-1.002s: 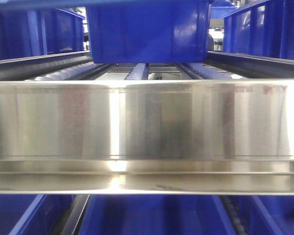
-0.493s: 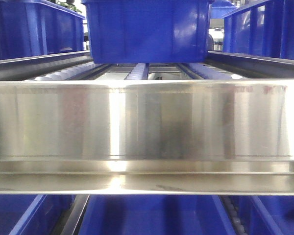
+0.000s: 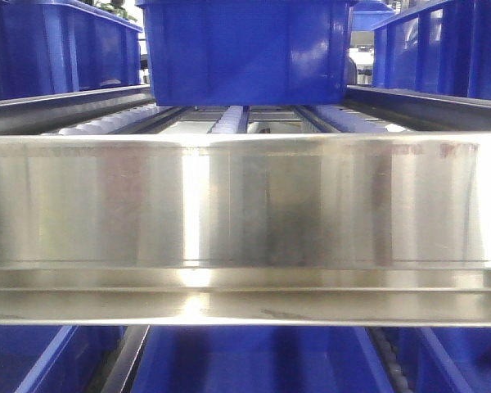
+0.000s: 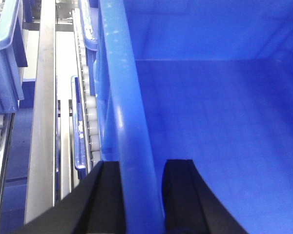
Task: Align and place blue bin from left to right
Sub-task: 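Lift the blue bin up and off the shelf with both grippers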
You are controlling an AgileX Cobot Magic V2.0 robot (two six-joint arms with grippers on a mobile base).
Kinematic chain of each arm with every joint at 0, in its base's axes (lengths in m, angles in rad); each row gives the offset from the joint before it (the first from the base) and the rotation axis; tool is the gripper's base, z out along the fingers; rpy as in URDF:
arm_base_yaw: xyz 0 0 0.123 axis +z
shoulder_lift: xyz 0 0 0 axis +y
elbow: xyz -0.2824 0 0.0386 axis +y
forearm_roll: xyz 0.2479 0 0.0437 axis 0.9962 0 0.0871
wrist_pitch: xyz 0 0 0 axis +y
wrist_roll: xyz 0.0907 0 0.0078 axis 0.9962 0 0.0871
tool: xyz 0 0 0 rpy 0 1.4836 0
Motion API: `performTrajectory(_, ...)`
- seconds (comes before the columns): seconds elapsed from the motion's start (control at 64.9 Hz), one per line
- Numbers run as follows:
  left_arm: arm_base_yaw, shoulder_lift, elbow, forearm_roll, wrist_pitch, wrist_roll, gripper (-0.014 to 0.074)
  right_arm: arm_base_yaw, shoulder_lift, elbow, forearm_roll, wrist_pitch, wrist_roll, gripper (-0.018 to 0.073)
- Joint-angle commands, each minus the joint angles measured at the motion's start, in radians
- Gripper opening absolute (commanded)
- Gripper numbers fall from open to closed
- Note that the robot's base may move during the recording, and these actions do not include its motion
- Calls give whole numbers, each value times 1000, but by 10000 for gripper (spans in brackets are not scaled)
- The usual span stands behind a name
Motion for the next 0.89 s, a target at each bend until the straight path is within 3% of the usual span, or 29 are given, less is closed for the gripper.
performTrajectory(0.0,-8,-39,-18,-97,-86,8,-111,-3,-9,-10,-9,-82,13,-70)
performTrajectory(0.878,-8,-39,-18,-97,-86,8,-111,-3,-9,-10,-9,-84,13,-70)
